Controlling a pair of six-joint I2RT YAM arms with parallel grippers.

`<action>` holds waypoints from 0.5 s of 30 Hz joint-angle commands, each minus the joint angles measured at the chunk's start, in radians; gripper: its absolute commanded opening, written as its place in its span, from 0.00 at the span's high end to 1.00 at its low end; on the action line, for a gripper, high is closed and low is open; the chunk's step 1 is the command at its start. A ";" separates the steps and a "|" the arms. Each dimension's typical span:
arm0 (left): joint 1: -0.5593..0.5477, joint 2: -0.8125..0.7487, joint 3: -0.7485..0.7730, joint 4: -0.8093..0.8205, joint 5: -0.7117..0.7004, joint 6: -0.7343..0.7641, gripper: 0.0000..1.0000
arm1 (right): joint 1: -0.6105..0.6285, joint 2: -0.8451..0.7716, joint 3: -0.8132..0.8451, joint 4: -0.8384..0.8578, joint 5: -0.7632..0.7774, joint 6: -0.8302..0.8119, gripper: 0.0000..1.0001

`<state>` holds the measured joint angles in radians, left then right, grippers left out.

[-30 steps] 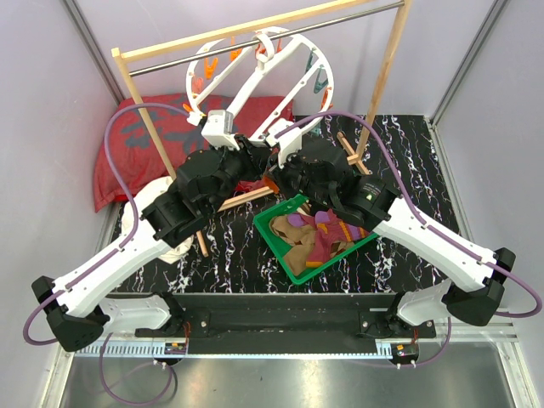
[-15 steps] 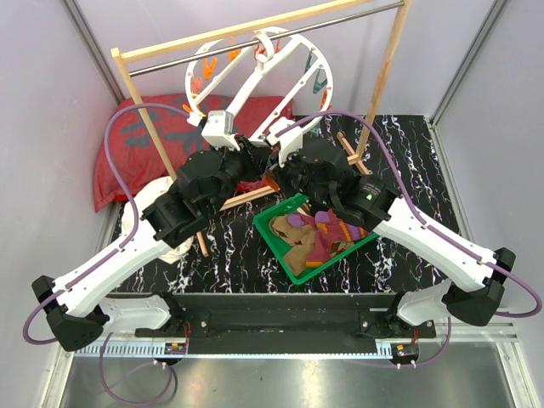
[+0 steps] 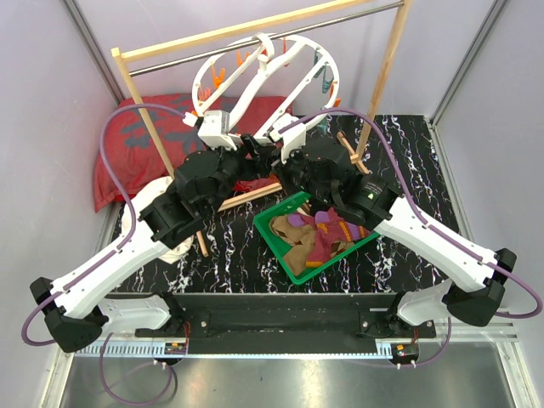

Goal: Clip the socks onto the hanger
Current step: Clamp the sock onto the hanger.

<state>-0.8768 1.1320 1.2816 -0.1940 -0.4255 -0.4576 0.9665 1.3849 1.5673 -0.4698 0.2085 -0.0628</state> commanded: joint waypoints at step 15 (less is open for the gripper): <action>0.010 -0.029 0.021 -0.013 -0.033 0.046 0.28 | 0.003 -0.196 -0.073 0.066 0.046 0.041 0.32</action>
<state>-0.8768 1.1145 1.2816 -0.2050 -0.4381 -0.4385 0.9642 1.2774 1.5078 -0.4313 0.2203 -0.0368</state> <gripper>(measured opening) 0.722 0.635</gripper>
